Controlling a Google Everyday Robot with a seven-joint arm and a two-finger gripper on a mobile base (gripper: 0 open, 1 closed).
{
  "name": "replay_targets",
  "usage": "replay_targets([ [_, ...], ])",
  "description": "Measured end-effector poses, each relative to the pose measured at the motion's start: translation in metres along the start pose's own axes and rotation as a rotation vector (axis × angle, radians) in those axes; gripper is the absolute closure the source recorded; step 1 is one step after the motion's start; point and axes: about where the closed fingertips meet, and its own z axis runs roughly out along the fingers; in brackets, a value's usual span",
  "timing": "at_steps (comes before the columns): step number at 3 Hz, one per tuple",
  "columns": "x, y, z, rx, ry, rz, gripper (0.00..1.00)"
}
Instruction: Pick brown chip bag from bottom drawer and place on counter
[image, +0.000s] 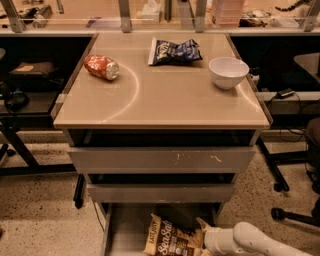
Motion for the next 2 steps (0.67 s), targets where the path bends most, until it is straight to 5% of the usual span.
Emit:
replay_targets([
  [2,0.021,-0.011,0.060,-0.017,-0.033,0.020,0.00],
])
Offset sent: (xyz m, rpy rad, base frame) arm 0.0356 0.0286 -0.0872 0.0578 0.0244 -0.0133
